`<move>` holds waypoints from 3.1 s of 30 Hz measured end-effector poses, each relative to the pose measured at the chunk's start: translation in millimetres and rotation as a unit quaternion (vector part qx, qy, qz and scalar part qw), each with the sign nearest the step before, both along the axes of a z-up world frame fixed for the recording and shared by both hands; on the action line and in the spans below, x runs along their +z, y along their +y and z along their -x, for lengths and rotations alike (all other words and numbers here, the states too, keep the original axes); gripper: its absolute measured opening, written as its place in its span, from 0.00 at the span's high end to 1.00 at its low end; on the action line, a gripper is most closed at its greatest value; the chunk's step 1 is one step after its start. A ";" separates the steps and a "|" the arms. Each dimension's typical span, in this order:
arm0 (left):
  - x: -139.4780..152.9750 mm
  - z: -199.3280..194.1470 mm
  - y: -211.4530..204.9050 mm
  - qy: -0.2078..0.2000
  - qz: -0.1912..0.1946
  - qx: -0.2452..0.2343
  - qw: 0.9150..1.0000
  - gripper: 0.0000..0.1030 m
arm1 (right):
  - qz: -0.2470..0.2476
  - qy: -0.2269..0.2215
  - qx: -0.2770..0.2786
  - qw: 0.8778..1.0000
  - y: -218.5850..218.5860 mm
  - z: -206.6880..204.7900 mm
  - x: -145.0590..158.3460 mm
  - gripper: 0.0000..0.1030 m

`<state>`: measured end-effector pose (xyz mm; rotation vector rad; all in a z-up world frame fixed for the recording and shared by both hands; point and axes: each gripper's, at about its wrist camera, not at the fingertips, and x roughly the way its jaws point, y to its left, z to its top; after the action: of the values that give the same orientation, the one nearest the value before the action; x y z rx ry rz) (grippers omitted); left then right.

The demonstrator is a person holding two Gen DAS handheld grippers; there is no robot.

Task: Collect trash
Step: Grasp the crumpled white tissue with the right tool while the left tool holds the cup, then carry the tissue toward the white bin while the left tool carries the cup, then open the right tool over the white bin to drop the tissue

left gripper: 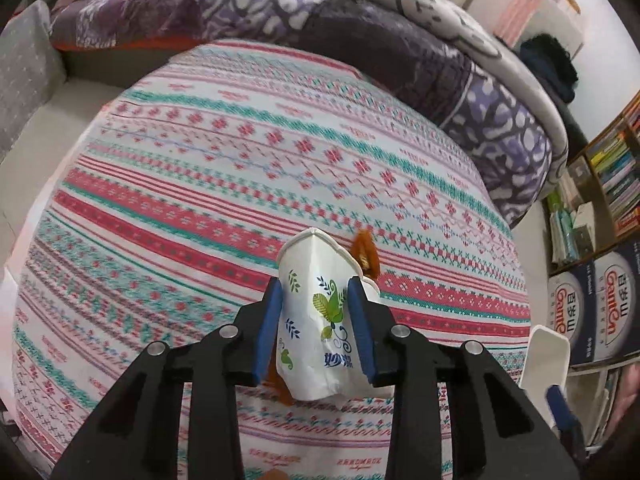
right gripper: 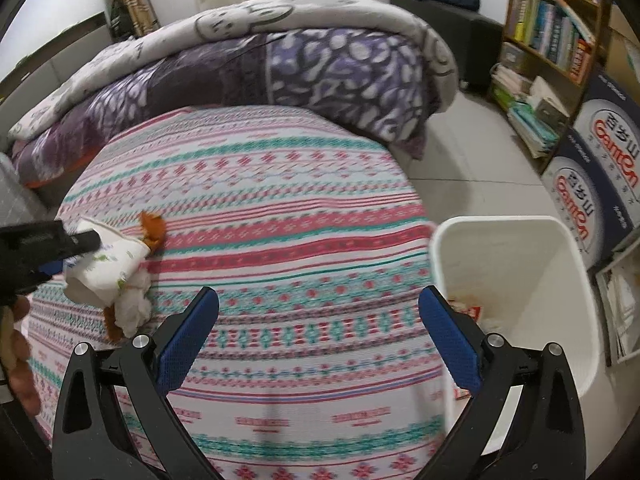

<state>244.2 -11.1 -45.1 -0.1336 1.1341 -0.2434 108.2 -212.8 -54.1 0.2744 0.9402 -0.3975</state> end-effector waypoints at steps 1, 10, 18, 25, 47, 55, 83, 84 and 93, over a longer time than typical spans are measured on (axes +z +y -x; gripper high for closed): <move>4.7 -0.3 5.4 -0.006 0.002 0.003 1.000 0.67 | -0.003 0.000 0.007 1.000 5.2 -2.9 -1.9 0.07; 47.7 7.8 59.5 -0.071 0.008 0.059 0.996 0.67 | -0.014 -0.016 0.101 0.995 62.6 -26.0 -11.2 0.07; 48.2 12.5 78.4 -0.082 -0.010 0.065 0.994 0.66 | -0.023 -0.004 0.153 0.988 98.8 -49.5 -33.2 0.15; 40.3 11.9 91.9 -0.074 -0.018 0.068 0.995 0.66 | -0.051 0.018 0.159 0.986 108.1 -66.8 -55.6 0.35; 88.4 37.5 67.7 -0.171 -0.027 0.091 0.981 0.66 | -0.016 -0.124 0.104 0.987 68.9 -25.4 34.2 0.73; 103.2 53.5 40.5 -0.200 -0.030 0.081 0.976 0.66 | 0.007 -0.143 0.073 0.987 43.5 -4.2 53.4 0.73; 118.3 106.7 -106.6 -0.221 0.001 -0.033 0.975 0.66 | 0.031 -0.130 -0.070 0.989 -94.3 73.7 76.3 0.72; 117.4 108.6 -111.0 -0.221 0.002 -0.038 0.975 0.66 | 0.030 -0.126 -0.079 0.988 -101.8 76.6 75.2 0.72; 106.6 127.2 -163.8 -0.204 0.017 -0.089 0.975 0.66 | 0.035 -0.117 -0.145 0.982 -143.0 104.6 74.6 0.46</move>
<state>116.9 -174.8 61.5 -0.0099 0.7332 -0.4299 3.6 -355.8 20.5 0.3877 0.6550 -0.6504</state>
